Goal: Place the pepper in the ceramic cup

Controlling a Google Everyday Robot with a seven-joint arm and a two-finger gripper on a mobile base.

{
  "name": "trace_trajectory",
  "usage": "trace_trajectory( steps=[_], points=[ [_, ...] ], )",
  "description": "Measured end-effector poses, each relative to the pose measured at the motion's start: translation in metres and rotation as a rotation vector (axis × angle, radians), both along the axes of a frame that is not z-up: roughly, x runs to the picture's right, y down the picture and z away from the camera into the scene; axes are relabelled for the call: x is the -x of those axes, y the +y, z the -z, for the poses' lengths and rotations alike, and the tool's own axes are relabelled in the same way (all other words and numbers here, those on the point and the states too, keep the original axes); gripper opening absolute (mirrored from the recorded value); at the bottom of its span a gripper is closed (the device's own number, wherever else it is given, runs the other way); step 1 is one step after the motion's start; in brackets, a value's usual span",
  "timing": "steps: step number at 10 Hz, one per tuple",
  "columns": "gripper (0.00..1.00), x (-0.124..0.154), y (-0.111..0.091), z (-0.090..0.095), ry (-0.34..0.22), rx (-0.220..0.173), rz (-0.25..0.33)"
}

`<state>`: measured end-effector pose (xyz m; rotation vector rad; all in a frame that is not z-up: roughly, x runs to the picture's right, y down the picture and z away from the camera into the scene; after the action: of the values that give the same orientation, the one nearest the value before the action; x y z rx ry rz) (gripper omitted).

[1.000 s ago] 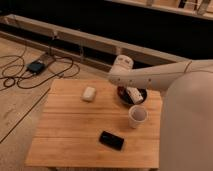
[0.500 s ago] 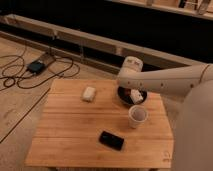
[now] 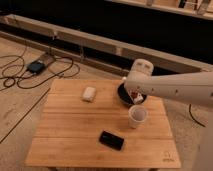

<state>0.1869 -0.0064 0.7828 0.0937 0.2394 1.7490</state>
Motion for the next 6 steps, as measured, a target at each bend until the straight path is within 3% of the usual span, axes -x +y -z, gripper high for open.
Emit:
trace_trajectory(
  steps=[6],
  points=[
    [0.0, 0.0045, -0.0006, -0.0006, -0.005, 0.0, 0.004]
  ],
)
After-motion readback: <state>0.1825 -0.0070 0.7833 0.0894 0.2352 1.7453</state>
